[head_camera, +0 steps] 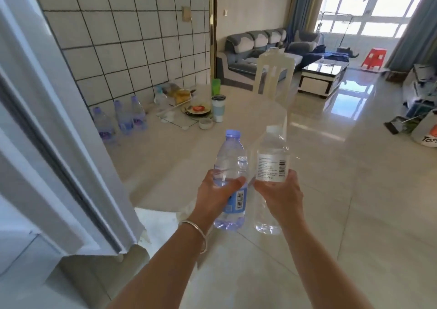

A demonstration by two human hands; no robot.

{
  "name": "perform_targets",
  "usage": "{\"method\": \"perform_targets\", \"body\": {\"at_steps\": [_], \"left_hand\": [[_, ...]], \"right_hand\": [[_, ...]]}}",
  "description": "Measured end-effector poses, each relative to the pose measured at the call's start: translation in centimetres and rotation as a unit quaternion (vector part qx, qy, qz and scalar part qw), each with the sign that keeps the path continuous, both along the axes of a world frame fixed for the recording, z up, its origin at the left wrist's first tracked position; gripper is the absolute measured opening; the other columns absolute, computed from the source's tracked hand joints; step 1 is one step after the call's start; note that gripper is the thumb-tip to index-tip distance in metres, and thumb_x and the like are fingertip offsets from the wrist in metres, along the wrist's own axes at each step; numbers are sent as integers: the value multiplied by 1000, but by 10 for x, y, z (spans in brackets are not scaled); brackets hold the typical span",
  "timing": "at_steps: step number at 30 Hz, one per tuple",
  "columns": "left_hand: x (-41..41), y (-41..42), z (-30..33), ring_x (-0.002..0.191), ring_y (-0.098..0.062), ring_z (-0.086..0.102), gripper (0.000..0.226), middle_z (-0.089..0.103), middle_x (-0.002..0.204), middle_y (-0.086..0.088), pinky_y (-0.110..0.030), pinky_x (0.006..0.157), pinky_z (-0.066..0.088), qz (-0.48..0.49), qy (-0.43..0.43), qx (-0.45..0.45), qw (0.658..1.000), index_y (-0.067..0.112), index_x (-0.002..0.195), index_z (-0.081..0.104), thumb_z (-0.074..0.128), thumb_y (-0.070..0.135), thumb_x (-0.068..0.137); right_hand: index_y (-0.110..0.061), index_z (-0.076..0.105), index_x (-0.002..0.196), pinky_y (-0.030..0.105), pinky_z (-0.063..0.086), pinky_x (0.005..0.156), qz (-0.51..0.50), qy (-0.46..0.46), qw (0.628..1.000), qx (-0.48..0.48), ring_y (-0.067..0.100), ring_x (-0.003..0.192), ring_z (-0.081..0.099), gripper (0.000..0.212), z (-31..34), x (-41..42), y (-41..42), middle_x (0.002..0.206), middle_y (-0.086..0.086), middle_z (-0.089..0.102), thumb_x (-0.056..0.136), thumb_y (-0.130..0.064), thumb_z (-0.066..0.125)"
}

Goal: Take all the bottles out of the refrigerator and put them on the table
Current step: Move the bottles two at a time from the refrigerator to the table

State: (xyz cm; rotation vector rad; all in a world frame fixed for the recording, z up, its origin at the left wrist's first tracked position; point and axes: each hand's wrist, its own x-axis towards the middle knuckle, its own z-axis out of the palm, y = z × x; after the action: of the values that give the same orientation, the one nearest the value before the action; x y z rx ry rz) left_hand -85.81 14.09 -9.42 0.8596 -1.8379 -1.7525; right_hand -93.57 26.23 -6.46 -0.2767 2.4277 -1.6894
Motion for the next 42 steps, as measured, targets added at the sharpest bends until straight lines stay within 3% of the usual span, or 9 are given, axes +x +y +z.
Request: {"method": "perform_targets", "body": {"at_steps": [4, 8, 12, 18, 21, 24, 34, 37, 42], "left_hand": [[-43, -47, -5, 70, -6, 69, 29, 69, 83, 8, -16, 61, 52, 56, -1, 18, 998, 31, 88, 56, 81, 34, 72], [-75, -95, -11, 82, -10, 72, 60, 74, 93, 5, -34, 81, 58, 96, -3, -2, 995, 25, 101, 65, 77, 55, 51], [-101, -145, -24, 82, -9, 72, 57, 74, 97, 3, -26, 74, 57, 157, -10, 8, 988, 24, 104, 63, 79, 49, 56], [-133, -209, -34, 88, -16, 67, 57, 66, 93, 8, -31, 78, 54, 289, -39, 18, 956, 30, 97, 54, 75, 53, 50], [-142, -238, -44, 84, -17, 70, 70, 71, 93, 2, -36, 78, 58, 357, -49, 17, 933, 25, 98, 59, 79, 64, 44], [-137, -268, -63, 81, -18, 72, 88, 73, 97, -6, -40, 77, 60, 410, -68, 19, 909, 15, 103, 63, 76, 75, 39], [-84, -389, -85, 84, -14, 69, 66, 69, 92, 0, -28, 72, 53, 534, -77, 39, 841, 16, 101, 55, 82, 50, 51], [-63, -433, -94, 84, -13, 64, 56, 64, 92, 1, -31, 77, 51, 562, -57, 58, 823, 20, 100, 50, 87, 29, 58], [-27, -509, -117, 89, -20, 71, 66, 73, 95, -3, -47, 84, 57, 564, -95, 57, 819, 23, 103, 62, 82, 45, 44]], "right_hand": [[-17, 45, 115, 26, 39, 67, 39, 3, 999, 5, 21, 84, 57, 57, -2, -47, -56, 96, -2, 58, 69, -28, 76], [-15, 46, 117, 26, 38, 65, 93, 6, 996, -2, 20, 82, 54, 57, -9, -92, -114, 92, -3, 55, 70, -27, 76], [-19, 45, 114, 20, 35, 51, 170, -7, 985, 19, 16, 74, 54, 51, -21, -132, -174, 90, -4, 56, 72, -27, 74], [-19, 47, 109, 21, 36, 50, 289, -7, 957, 32, 8, 68, 55, 49, -30, -190, -266, 78, -13, 54, 69, -24, 76], [-18, 48, 110, 25, 44, 60, 352, -6, 935, 32, 17, 79, 62, 54, -36, -203, -312, 85, -7, 60, 65, -23, 79], [-17, 49, 107, 23, 44, 56, 392, -36, 919, 27, 13, 73, 61, 54, -39, -200, -356, 84, -5, 61, 64, -19, 81], [-17, 52, 111, 21, 39, 58, 524, -62, 848, 44, 16, 81, 56, 54, -60, -152, -515, 92, -3, 59, 66, -17, 82], [-21, 50, 105, 14, 38, 53, 543, -67, 835, 50, 14, 78, 56, 49, -74, -132, -564, 90, -4, 61, 67, -18, 80], [-28, 47, 98, 5, 38, 51, 564, -70, 821, 46, 5, 75, 56, 49, -96, -105, -636, 89, -6, 59, 66, -15, 81]]}}
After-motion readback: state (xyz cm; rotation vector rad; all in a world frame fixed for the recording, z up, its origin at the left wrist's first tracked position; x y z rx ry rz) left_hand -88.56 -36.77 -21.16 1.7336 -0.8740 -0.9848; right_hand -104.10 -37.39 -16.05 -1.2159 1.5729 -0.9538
